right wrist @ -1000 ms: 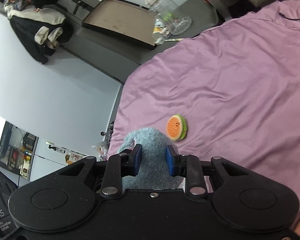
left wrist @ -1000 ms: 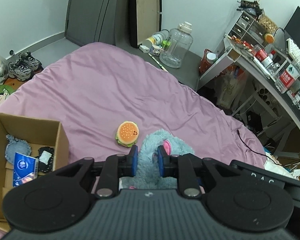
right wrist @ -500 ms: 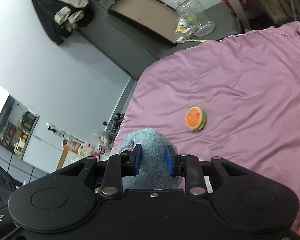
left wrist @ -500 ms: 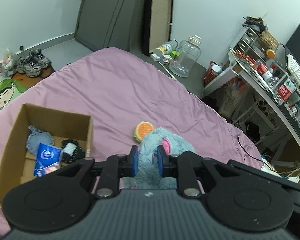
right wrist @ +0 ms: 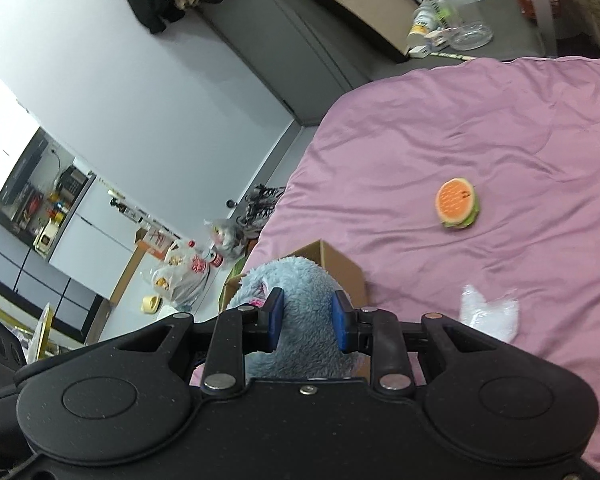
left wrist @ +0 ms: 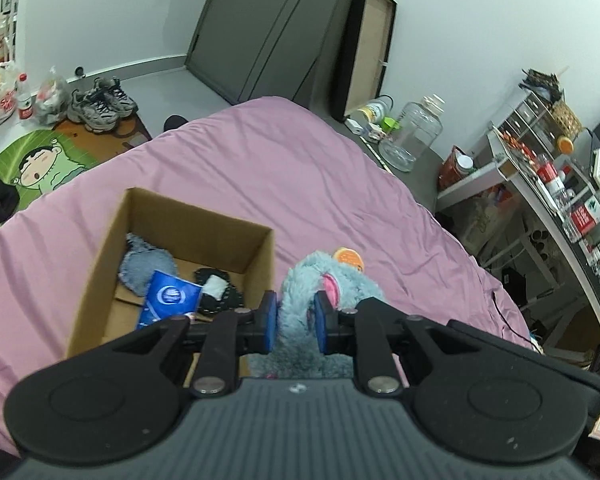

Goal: Organize soft objects
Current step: 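Carry the grey plush over the box with the right gripper, then open the right gripper to drop the grey plush into the box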

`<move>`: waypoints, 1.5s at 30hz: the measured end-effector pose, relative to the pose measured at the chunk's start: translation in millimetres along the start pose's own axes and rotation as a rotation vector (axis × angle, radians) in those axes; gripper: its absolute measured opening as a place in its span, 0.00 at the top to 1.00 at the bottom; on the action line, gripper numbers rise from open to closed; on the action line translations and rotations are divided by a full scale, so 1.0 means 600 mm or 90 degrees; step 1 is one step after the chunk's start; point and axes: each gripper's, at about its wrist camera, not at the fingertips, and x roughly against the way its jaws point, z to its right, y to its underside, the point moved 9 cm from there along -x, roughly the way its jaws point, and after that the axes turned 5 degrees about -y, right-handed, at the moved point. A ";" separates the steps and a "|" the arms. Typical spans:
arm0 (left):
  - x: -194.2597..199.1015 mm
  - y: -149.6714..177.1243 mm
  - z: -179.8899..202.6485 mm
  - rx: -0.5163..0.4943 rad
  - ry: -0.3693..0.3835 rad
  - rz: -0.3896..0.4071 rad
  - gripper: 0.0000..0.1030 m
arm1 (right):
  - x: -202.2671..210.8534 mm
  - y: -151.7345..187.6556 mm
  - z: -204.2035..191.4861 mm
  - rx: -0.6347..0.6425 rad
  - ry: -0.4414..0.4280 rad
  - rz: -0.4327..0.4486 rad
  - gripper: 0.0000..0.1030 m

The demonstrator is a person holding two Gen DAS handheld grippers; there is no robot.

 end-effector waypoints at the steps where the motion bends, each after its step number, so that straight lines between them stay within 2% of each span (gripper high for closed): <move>1: 0.001 -0.001 -0.008 0.004 0.001 0.000 0.83 | -0.005 0.005 -0.006 0.008 0.004 -0.003 0.75; 11: 0.000 0.000 -0.085 0.041 -0.004 -0.014 0.89 | -0.058 0.053 -0.046 0.048 0.019 -0.060 0.76; 24: 0.000 0.004 -0.156 0.052 -0.043 -0.033 0.91 | -0.107 0.091 -0.077 0.026 0.001 -0.109 0.75; 28: -0.006 0.011 -0.171 0.060 -0.056 -0.057 0.90 | -0.114 0.101 -0.083 0.028 0.002 -0.110 0.70; 31: -0.003 0.009 -0.177 0.054 -0.079 -0.051 0.87 | -0.113 0.106 -0.088 0.046 0.009 -0.113 0.69; 36: 0.003 0.006 -0.169 0.042 -0.085 -0.053 0.87 | -0.103 0.095 -0.079 0.052 0.033 -0.097 0.65; 38: 0.006 0.005 -0.164 0.036 -0.089 -0.051 0.84 | -0.097 0.088 -0.073 0.053 0.045 -0.090 0.61; 41: 0.011 0.001 -0.153 0.026 -0.100 -0.048 0.74 | -0.084 0.076 -0.059 0.049 0.064 -0.080 0.53; 43: 0.014 -0.002 -0.144 0.017 -0.107 -0.041 0.59 | -0.074 0.067 -0.050 0.044 0.073 -0.072 0.50; 45: 0.018 -0.004 -0.136 0.007 -0.109 -0.030 0.50 | -0.063 0.058 -0.042 0.038 0.074 -0.067 0.45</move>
